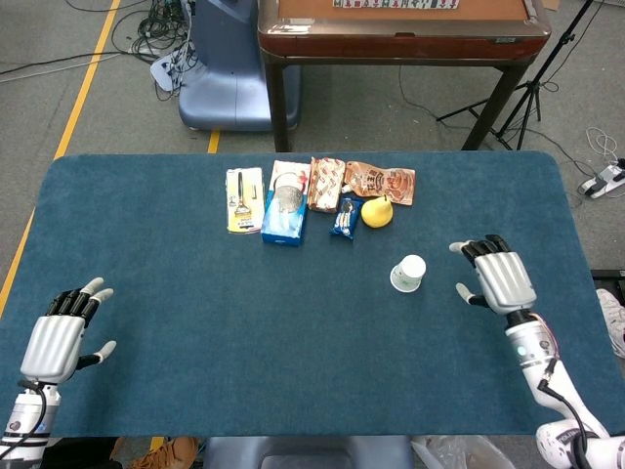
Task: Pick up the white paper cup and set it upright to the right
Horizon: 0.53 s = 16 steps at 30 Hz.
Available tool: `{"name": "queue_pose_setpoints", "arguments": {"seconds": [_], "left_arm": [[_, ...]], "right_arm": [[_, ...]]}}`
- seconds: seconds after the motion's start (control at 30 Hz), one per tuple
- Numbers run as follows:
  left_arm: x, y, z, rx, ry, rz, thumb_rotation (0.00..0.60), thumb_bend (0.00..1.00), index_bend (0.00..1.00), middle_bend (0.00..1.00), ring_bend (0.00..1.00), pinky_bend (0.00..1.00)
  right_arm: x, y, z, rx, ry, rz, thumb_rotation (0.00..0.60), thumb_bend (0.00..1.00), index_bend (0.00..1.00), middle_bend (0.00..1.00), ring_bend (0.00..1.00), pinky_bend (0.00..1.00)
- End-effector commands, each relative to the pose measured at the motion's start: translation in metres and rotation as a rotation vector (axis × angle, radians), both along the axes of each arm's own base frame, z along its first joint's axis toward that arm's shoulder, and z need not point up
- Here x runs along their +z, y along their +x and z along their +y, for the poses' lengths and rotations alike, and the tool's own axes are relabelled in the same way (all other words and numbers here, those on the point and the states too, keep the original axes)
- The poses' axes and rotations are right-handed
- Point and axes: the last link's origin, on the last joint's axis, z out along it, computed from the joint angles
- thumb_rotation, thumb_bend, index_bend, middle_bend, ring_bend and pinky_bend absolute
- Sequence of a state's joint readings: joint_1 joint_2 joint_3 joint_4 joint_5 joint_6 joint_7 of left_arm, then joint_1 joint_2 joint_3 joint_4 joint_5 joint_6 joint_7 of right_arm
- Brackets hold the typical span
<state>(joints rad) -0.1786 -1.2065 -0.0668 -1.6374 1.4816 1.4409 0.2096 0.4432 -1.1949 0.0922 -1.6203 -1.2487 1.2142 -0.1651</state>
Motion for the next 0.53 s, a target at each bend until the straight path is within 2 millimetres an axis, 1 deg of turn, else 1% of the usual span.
{"name": "queue_pose_setpoints", "arguments": {"seconds": [0.03, 0.13, 0.27, 0.43, 0.53], "left_arm": [[0.0, 0.0, 0.0, 0.0, -0.001, 0.001, 0.6, 0.15, 0.22, 0.13, 0.16, 0.14], [-0.001, 0.002, -0.001, -0.003, -0.003, 0.001, 0.6, 0.15, 0.22, 0.13, 0.16, 0.14], [-0.002, 0.003, -0.003, -0.005, -0.003, -0.003, 0.6, 0.15, 0.22, 0.13, 0.16, 0.14], [-0.001, 0.004, -0.005, -0.004, 0.0, -0.004, 0.6, 0.15, 0.22, 0.13, 0.16, 0.14], [-0.001, 0.004, -0.005, -0.002, -0.001, -0.004, 0.6, 0.15, 0.22, 0.13, 0.16, 0.14]], "right_arm": [[0.008, -0.013, 0.021, -0.031, -0.023, -0.036, 0.6, 0.28, 0.31, 0.34, 0.28, 0.19], [0.011, -0.018, 0.035, -0.055, -0.027, -0.074, 0.6, 0.28, 0.31, 0.34, 0.28, 0.21], [0.016, -0.025, 0.049, -0.068, -0.037, -0.08, 0.6, 0.28, 0.31, 0.34, 0.28, 0.22], [0.018, -0.028, 0.06, -0.073, -0.049, -0.095, 0.6, 0.28, 0.32, 0.34, 0.28, 0.22], [0.018, -0.029, 0.063, -0.07, -0.051, -0.098, 0.6, 0.28, 0.32, 0.34, 0.29, 0.22]]}}
